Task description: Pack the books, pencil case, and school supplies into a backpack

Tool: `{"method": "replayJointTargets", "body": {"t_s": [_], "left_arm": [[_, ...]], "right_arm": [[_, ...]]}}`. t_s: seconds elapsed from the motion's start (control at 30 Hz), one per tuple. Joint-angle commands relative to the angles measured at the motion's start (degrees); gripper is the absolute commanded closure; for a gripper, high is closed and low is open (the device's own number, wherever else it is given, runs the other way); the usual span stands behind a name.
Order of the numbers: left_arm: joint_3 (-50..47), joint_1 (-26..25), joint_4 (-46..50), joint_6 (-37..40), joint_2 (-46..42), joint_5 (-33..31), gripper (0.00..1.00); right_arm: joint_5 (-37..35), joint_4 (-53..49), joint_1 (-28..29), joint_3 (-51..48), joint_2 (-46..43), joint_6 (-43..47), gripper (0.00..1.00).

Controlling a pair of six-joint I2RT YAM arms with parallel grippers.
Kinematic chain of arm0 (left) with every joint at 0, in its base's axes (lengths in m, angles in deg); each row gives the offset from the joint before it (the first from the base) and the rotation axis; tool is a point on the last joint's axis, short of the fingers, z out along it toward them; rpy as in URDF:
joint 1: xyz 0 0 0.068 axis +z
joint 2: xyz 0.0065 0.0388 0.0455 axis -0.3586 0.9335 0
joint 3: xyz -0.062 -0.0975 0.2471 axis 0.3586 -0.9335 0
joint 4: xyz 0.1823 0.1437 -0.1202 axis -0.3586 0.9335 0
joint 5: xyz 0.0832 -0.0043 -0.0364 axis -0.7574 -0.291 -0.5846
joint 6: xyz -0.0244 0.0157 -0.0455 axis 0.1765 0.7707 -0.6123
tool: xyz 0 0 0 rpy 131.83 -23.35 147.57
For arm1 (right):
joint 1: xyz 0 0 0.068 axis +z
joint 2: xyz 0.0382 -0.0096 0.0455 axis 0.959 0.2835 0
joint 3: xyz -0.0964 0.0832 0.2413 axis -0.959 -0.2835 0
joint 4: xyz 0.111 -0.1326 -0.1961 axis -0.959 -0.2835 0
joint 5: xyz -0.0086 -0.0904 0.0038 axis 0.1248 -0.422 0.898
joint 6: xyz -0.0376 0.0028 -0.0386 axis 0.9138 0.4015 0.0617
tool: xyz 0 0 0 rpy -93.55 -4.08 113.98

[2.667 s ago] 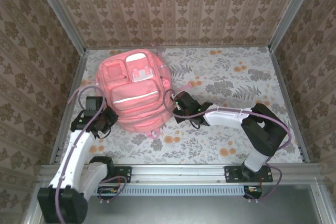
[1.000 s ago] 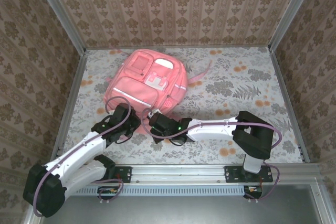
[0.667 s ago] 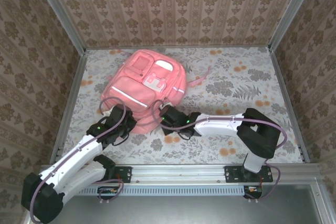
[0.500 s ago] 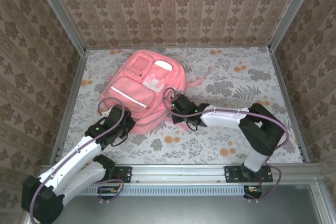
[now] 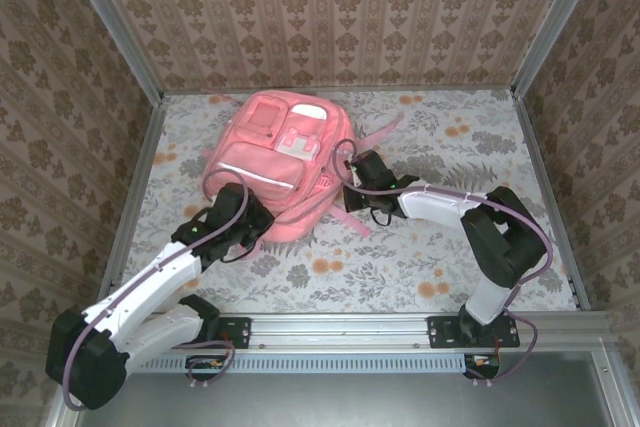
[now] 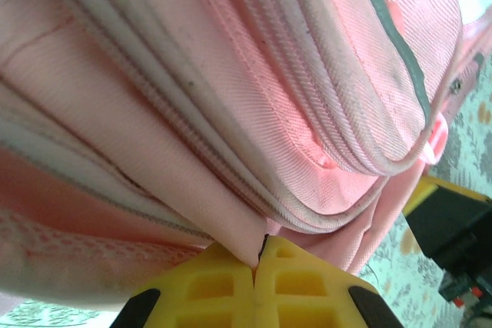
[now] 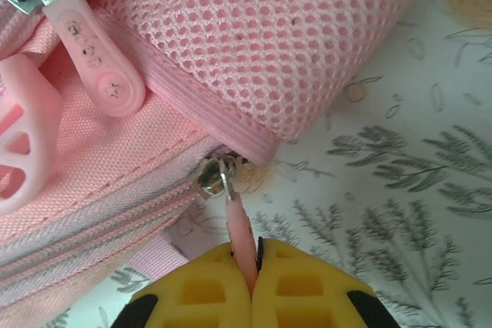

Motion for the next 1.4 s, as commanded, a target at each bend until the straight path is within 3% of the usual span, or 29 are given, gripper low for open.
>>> {"method": "replayJointTargets", "body": {"t_s": [0.0,0.17,0.3,0.37,0.5,0.57,0.63,0.67,0.73,0.77,0.9,1.03,1.17,1.27,1.37], "left_arm": [[4.1,-3.4,-2.7,1.3,3.2,-0.5,1.00],[8.1,-10.0,-11.8,-1.4,12.0,-0.5,1.00],[13.5,-13.1,-12.6,-0.9,18.9,-2.0,1.00],[15.8,-14.5,-14.0,-1.0,22.0,-2.5,1.00],[21.9,-14.9,-12.2,2.0,26.8,-0.9,0.68],[24.1,-15.0,-10.8,3.6,28.1,-0.3,0.42],[25.2,-15.0,-8.9,4.9,28.2,-0.5,0.24],[26.0,-15.1,-7.6,6.0,28.0,-0.8,0.17],[27.7,-14.8,-3.5,8.6,27.1,-2.4,0.09],[28.7,-14.6,-1.4,10.6,26.6,-3.4,0.00],[32.2,-13.4,7.7,18.8,22.4,-9.8,0.00],[30.4,-7.4,13.3,25.7,15.4,-15.3,0.00],[23.7,5.7,13.5,31.2,6.9,-15.6,0.00],[17.0,15.3,9.5,36.7,1.0,-18.2,0.00],[9.8,21.8,3.1,43.1,-2.5,-23.3,0.00]], "right_arm": [[-9.8,-3.7,-4.4,1.1,-0.4,-0.4,0.93],[-9.7,-5.0,-4.4,1.6,-3.2,-1.1,0.78],[-11.2,-5.8,-5.0,-0.1,-8.9,-2.3,0.54],[-12.4,-6.9,-5.5,-1.1,-12.2,-3.1,0.36],[-14.5,-8.9,-6.4,-3.7,-20.1,-3.7,0.19],[-15.6,-9.9,-6.7,-5.3,-24.1,-4.1,0.10],[-16.5,-10.8,-6.9,-7.0,-27.6,-4.5,0.01],[-16.8,-11.0,-7.2,-7.9,-29.5,-4.5,0.01],[-17.6,-11.4,-7.5,-9.6,-32.9,-4.7,0.01],[-18.1,-11.6,-7.7,-10.5,-34.6,-4.7,0.00],[-20.1,-12.3,-8.5,-13.2,-40.0,-4.7,0.01],[-22.2,-11.9,-9.0,-15.1,-43.7,-2.9,0.01],[-25.0,-7.5,-9.3,-18.3,-46.8,0.3,0.01],[-26.5,-1.1,-9.4,-22.4,-48.4,4.1,0.00],[-29.4,5.4,-9.6,-26.6,-48.8,8.0,0.00]]}}
